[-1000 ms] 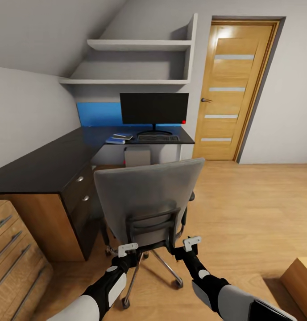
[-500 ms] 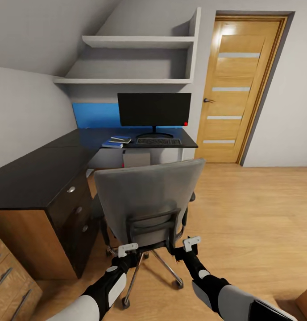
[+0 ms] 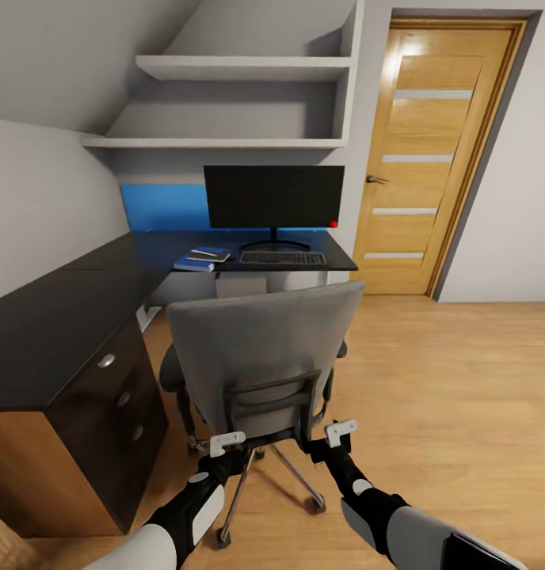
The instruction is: In the bedroom, organize the workspace by keeping the computer under the desk, ensuring the monitor is on the desk, placing the keyboard on the desk next to the monitor, placing the mouse on the desk next to the keyboard, moving the folder from the swivel chair onto the desk next to the mouse, stacking the notebook on top of the folder with the pen on top of the notebook, and positioning the swivel chair next to the desk.
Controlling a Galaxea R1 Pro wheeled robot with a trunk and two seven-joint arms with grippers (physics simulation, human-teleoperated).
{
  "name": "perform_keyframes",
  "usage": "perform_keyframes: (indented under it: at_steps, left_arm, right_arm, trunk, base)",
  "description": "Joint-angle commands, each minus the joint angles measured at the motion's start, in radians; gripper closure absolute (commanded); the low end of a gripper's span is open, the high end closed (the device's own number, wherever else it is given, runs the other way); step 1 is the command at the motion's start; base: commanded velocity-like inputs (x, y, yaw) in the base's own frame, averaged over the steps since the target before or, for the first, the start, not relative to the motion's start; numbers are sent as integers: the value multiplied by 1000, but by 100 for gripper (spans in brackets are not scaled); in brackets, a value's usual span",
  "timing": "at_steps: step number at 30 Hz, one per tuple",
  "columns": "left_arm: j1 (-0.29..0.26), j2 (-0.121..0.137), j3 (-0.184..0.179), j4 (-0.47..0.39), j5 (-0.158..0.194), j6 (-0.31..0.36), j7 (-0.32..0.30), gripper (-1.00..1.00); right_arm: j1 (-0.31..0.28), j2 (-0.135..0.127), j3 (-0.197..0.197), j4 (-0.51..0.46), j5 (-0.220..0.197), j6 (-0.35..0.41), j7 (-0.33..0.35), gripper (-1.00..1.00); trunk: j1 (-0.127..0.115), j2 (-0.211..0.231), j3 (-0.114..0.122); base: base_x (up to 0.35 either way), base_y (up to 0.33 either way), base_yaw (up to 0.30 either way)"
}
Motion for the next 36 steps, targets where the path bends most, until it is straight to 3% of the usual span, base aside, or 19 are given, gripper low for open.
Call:
perform_keyframes:
  at_steps: [1,14,29,36]
  left_arm:
    - [-1,0,-4,0,6,-4,7,-100]
    - [-1,0,-4,0,6,-4,7,-100]
    - [-1,0,-4,0,6,-4,7,-100]
    - [-1,0,-3,0,6,-5,7,-100]
  right_arm:
    - [0,0,2,0,-7,-3,-7,-100]
    - [-1,0,2,0,-7,-3,-7,-100]
    - [-1,0,2,0,-7,-3,-7,-100]
    - [-1,0,2,0,-7,-3,-7,-100]
  trunk:
    - [0,0,-1]
    - [0,0,-1]
    - [0,0,-1]
    - [0,0,-1]
  base:
    - [322,0,0]
    - [322,-6,0]
    - [310,-129,0]
    - [85,-5,0]
